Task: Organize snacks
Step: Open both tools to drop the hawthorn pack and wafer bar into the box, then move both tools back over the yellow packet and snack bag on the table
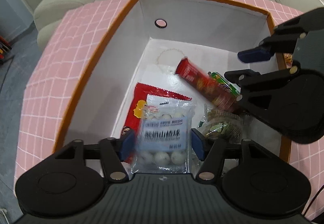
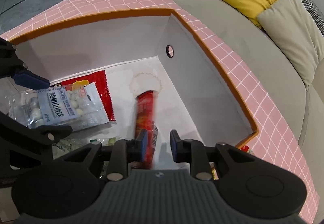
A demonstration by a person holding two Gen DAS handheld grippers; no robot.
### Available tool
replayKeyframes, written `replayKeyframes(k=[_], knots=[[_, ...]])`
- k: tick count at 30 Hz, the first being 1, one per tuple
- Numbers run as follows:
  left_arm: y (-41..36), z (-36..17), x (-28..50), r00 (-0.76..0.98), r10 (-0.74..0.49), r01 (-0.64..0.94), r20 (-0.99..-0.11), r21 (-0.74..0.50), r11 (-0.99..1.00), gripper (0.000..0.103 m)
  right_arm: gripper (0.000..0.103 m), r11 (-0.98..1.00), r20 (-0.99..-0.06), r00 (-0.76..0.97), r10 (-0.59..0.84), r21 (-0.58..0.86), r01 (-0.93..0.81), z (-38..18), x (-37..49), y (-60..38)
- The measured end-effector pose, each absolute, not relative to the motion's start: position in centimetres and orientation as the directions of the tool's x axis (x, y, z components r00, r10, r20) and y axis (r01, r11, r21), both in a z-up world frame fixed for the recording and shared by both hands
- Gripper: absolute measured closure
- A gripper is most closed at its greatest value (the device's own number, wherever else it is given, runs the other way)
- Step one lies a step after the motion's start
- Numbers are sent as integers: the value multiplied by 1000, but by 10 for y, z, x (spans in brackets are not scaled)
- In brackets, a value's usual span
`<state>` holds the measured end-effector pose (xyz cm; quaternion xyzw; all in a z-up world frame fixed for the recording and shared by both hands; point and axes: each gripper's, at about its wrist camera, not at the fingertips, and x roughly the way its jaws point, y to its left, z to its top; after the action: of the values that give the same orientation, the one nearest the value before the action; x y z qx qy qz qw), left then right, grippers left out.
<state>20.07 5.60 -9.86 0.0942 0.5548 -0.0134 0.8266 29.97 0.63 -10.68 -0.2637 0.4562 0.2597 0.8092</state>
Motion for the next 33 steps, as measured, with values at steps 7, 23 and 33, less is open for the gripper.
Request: replayKeyframes(k=[7, 23, 33], knots=[[53, -80, 195, 429, 82, 128, -900, 151, 980, 28, 63, 744, -861, 467, 202, -175, -645, -89, 296, 0], [59, -21, 155, 617, 108, -74, -780, 79, 994, 25, 38, 893, -744, 607, 279, -31, -449, -25, 261, -38], [41, -3, 122, 707, 63, -76, -705, 13, 997, 25, 29, 949, -646, 716, 265, 43, -313, -8, 217, -82]])
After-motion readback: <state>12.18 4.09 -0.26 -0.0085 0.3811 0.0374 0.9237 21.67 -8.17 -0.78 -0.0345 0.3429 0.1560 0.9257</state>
